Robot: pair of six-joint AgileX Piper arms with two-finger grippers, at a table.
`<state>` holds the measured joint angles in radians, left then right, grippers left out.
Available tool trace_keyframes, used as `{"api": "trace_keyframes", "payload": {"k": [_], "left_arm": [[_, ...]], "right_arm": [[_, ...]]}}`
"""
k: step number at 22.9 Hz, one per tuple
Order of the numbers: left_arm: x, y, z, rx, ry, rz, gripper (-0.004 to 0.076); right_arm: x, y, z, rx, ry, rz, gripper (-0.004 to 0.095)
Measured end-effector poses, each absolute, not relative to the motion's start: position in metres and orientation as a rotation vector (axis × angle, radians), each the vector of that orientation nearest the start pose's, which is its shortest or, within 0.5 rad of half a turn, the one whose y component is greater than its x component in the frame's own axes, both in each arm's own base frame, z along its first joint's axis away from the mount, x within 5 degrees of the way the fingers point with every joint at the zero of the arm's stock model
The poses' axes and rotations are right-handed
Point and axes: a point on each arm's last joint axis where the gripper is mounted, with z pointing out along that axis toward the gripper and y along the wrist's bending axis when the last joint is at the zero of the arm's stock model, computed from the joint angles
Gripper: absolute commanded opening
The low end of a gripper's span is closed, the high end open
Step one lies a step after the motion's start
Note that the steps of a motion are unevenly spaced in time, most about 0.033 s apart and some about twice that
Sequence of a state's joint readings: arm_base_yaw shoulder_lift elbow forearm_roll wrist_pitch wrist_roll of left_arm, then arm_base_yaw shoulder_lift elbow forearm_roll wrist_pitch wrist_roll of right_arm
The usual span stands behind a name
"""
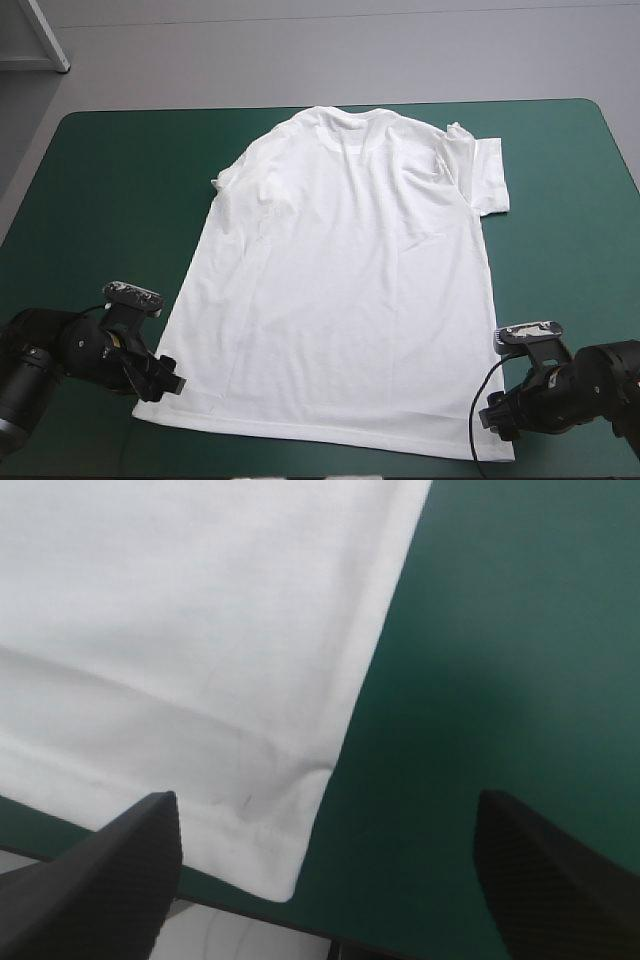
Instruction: Fold the cloth
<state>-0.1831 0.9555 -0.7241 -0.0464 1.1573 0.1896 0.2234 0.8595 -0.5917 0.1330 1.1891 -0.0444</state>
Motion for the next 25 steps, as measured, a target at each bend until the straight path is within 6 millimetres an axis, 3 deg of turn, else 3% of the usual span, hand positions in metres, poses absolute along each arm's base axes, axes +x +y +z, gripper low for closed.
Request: {"api": "trace_keyframes", "payload": {"k": [4, 9, 13, 19, 25], "left_arm": [[0.162, -0.034, 0.280, 0.479, 2.710, -0.060, 0.0540], [0.223, -0.044, 0.293, 0.447, 2.611, -0.055, 0.0540], [0.311, -0.044, 0.296, 0.370, 2.556, -0.160, 0.0540], [0.400, -0.045, 0.284, 0.359, 2.532, -0.241, 0.0539], [0.425, -0.047, 0.256, 0.362, 2.587, -0.256, 0.0500]], "right_arm": [[0.114, 0.037, 0.263, -0.317, 2.880, 0.210, 0.0765], [0.119, 0.038, 0.281, -0.277, 2.820, 0.223, 0.0765], [0.122, 0.041, 0.295, -0.258, 2.778, 0.268, 0.0741], [0.122, 0.043, 0.296, -0.252, 2.777, 0.298, 0.0715], [0.122, 0.043, 0.298, -0.253, 2.769, 0.297, 0.0715]]}}
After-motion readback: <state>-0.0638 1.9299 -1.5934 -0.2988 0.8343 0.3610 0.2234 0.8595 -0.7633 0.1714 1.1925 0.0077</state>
